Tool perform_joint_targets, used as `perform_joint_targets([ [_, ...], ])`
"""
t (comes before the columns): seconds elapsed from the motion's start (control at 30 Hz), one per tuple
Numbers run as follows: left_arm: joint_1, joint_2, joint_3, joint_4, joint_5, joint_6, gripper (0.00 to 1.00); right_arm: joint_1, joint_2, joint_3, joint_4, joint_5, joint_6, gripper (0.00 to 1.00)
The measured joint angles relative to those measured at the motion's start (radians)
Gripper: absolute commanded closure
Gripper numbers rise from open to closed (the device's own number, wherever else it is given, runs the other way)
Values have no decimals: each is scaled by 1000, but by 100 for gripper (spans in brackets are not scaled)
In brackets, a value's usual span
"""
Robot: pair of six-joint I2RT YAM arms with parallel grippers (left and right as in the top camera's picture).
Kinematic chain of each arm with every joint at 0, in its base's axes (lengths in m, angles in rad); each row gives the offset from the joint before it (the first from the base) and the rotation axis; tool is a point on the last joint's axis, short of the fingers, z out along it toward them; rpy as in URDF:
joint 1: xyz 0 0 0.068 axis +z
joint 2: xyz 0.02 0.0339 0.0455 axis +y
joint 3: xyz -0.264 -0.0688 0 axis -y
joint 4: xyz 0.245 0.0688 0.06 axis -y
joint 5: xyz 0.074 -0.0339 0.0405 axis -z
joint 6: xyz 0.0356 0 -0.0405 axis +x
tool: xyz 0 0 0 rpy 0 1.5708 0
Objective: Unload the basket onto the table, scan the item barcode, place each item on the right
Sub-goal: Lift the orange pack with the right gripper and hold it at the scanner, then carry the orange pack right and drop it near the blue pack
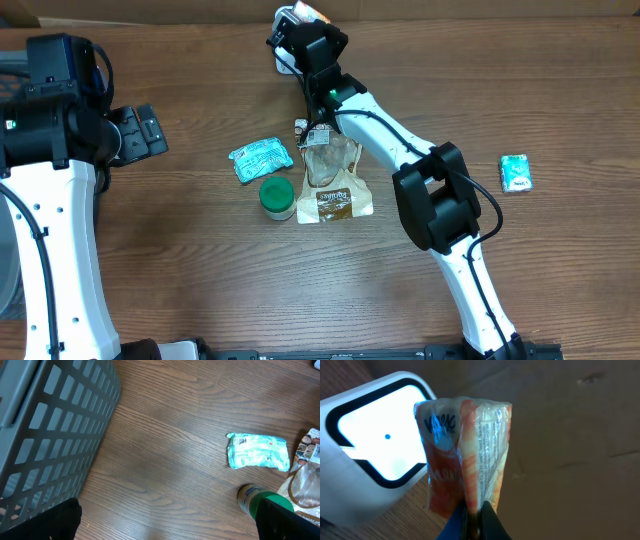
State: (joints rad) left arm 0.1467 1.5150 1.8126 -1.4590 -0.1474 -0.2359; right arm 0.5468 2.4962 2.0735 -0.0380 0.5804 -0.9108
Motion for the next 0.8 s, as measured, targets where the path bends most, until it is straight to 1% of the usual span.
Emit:
perform_joint_targets([
  [0.57, 0, 0, 0, 0, 0, 0, 0, 12, 29, 0, -1, -33, 3, 96],
  [0.67, 0, 0, 0, 0, 0, 0, 0, 18, 29, 0, -11, -34, 59, 96],
  [0.8, 0, 0, 0, 0, 0, 0, 0, 23, 9, 0, -91, -42, 183, 96],
])
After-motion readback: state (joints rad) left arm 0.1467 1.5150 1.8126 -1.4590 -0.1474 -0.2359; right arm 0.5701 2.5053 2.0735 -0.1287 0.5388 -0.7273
